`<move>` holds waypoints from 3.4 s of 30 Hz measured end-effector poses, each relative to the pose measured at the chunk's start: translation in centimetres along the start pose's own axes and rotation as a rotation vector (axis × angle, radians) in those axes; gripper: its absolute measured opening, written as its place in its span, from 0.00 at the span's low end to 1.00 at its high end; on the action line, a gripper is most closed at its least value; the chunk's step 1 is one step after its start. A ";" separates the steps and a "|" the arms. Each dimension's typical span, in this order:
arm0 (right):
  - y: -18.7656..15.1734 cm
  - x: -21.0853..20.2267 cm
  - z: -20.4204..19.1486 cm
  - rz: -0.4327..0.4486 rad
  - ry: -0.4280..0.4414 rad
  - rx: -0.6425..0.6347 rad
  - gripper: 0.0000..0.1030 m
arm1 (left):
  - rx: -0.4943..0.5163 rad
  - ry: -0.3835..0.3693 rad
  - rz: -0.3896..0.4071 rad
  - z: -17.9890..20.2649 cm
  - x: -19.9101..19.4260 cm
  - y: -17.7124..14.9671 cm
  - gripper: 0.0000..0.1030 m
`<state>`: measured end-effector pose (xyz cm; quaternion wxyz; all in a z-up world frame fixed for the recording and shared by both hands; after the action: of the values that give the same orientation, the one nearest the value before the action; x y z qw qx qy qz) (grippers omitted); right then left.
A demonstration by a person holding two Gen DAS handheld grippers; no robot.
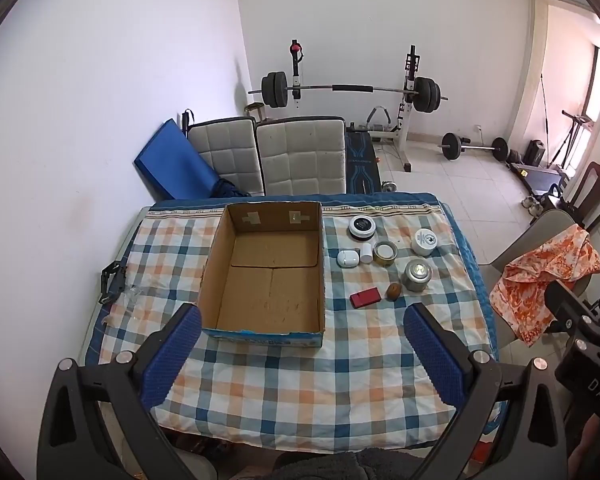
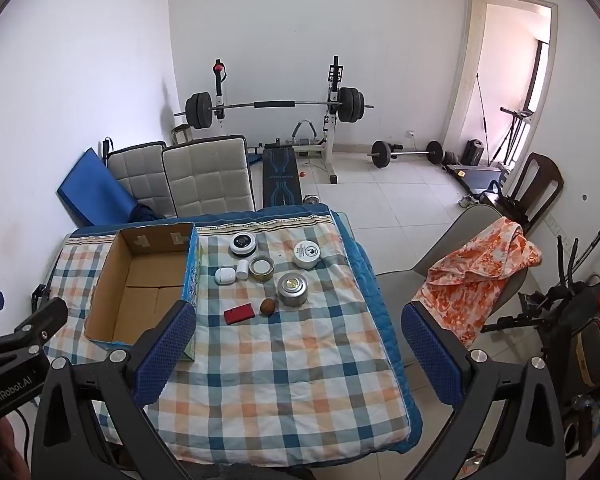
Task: Organize rigid objects
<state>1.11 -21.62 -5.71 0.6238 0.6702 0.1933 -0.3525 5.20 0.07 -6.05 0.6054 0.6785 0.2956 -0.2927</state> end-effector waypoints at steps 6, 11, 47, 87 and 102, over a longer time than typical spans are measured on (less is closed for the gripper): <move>0.0 0.0 0.0 0.004 0.009 0.006 1.00 | -0.007 -0.014 -0.021 0.1 0.1 -0.1 1.00; 0.0 0.5 0.0 -0.003 0.003 0.003 1.00 | -0.007 -0.012 -0.019 0.1 0.1 -0.1 1.00; 1.2 -0.3 0.6 0.019 -0.018 -0.003 1.00 | -0.030 -0.003 0.026 -0.1 -1.0 0.7 1.00; 1.7 -2.4 0.7 0.063 -0.025 0.000 1.00 | -0.031 -0.012 0.052 -0.5 -1.6 0.5 1.00; 0.4 3.5 -0.8 -0.052 -0.014 -0.003 1.00 | -0.064 0.022 -0.032 -2.5 2.1 0.9 1.00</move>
<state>3.95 -21.53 -7.99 0.6169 0.6614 0.2069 -0.3730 7.41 2.60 -6.82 0.6187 0.6573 0.3224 -0.2851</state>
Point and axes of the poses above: each gripper's, at about its wrist camera, not at the fingertips, and x roughly the way its jaws point, z to its right, y to its top, the point moved 8 cm from there along x, roughly the way its jaws point, and after that the axes turned 2 degrees about y, right-handed, at the moved point
